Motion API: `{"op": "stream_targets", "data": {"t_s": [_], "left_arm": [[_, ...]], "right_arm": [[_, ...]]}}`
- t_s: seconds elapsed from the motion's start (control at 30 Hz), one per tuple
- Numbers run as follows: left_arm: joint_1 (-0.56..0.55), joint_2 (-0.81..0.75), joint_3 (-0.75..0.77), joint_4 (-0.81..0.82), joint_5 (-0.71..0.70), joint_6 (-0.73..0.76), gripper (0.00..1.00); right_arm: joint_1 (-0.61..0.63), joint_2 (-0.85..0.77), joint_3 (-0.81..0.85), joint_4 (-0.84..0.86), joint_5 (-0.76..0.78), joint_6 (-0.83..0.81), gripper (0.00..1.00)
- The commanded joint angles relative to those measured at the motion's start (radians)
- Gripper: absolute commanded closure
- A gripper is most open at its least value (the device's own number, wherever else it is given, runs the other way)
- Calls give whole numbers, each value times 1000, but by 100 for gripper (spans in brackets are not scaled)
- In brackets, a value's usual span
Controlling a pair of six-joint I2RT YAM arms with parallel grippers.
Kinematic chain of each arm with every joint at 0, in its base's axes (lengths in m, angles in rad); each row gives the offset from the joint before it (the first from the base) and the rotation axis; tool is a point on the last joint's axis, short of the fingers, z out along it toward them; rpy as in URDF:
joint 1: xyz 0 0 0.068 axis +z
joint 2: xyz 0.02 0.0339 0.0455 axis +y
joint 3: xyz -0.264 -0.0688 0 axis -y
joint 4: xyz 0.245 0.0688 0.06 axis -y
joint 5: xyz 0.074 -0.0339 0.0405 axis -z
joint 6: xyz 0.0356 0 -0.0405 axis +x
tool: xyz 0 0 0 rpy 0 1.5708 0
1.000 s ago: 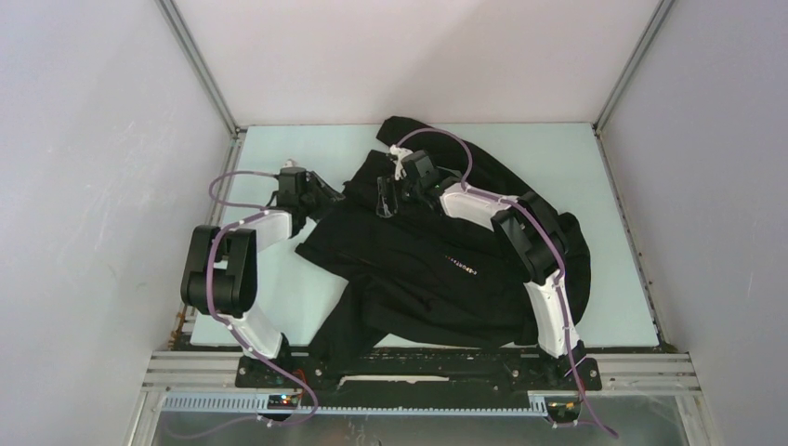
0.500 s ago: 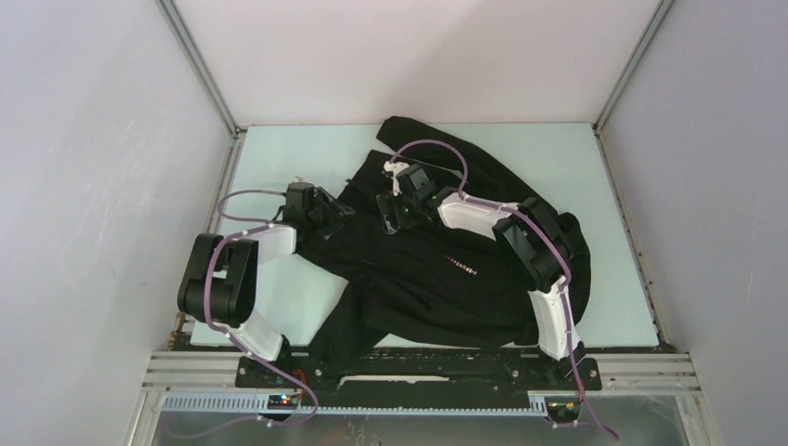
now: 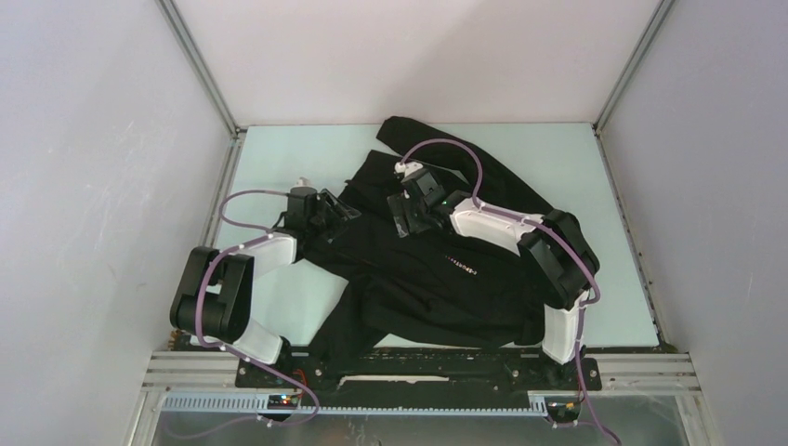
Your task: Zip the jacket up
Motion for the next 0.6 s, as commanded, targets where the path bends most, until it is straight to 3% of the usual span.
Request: {"op": "stream_targets", "data": {"t_s": [0.0, 0.2, 0.37, 0.57], "left_arm": [[-8, -33, -21, 44, 1, 24, 41], [-6, -46, -39, 64, -5, 18, 41], [-6, -48, -41, 65, -6, 17, 40], [-6, -62, -50, 72, -11, 12, 41]], "right_arm": [[3, -36, 1, -46, 47, 26, 27], [17, -5, 77, -166, 102, -23, 30], [31, 81, 179, -258, 128, -43, 38], [72, 128, 231, -285, 190, -72, 43]]}}
